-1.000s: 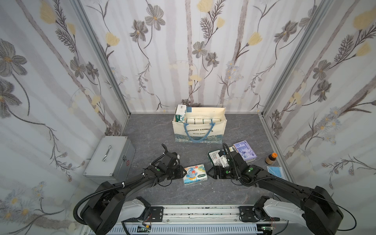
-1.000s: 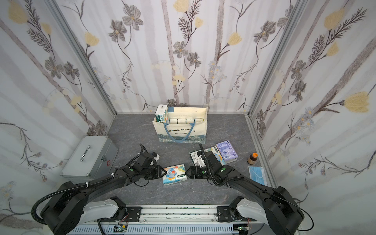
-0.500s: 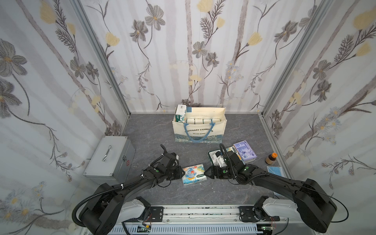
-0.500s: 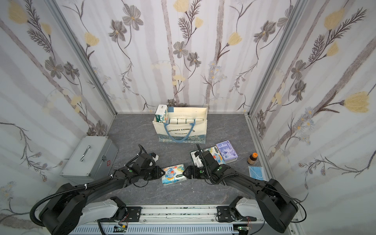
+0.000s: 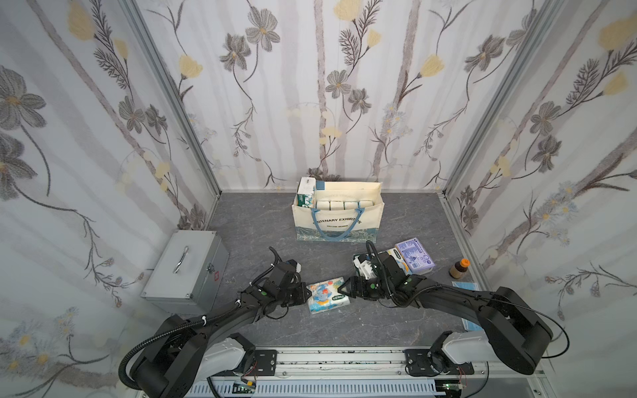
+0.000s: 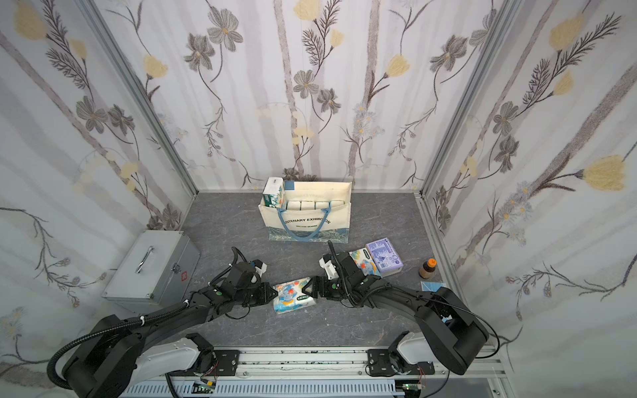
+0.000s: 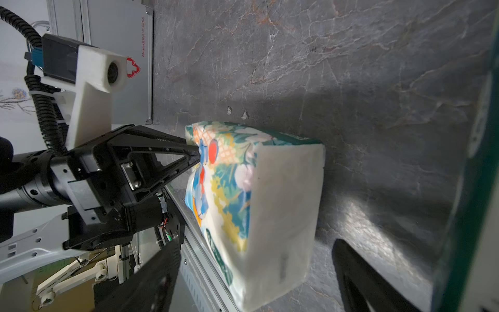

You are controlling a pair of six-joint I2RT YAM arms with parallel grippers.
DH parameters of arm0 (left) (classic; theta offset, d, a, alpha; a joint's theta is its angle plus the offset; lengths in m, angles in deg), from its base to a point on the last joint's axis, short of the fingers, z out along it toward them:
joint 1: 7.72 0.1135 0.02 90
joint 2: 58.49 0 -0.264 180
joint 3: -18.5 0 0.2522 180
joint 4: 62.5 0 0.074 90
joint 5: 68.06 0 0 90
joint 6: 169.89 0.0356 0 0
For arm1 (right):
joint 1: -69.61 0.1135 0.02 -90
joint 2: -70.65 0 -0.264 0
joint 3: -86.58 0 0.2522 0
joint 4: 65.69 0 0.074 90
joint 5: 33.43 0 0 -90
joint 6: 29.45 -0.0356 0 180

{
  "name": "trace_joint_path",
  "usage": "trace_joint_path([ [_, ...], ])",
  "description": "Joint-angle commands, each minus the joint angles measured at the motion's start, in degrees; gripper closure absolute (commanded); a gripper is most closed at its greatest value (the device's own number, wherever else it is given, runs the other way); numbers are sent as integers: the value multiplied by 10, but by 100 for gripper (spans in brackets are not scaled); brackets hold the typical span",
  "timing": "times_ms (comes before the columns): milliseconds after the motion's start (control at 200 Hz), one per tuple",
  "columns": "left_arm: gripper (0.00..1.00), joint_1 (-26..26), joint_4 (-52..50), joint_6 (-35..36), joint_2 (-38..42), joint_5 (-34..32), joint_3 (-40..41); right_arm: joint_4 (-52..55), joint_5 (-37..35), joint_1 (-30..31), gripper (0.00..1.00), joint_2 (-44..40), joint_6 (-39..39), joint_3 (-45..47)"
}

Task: Put tissues into the canvas bag
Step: Pick up the pack of facial tissues from the center of the board.

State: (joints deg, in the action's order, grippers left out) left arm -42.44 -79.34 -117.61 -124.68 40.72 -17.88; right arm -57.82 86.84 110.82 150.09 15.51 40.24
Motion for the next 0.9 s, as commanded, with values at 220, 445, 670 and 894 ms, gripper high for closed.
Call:
trace_joint_path([
  [220,90,3,-74,2,25,-26,11,-77,33,7,11,42,-42,-6],
  [445,90,4,-75,3,30,-26,11,-130,59,21,13,67,-67,-13],
  [670,90,4,-75,1,31,-24,12,-168,76,25,17,98,-89,-20],
  [894,90,4,-80,-1,43,-21,10,-163,70,28,27,104,-87,-26],
])
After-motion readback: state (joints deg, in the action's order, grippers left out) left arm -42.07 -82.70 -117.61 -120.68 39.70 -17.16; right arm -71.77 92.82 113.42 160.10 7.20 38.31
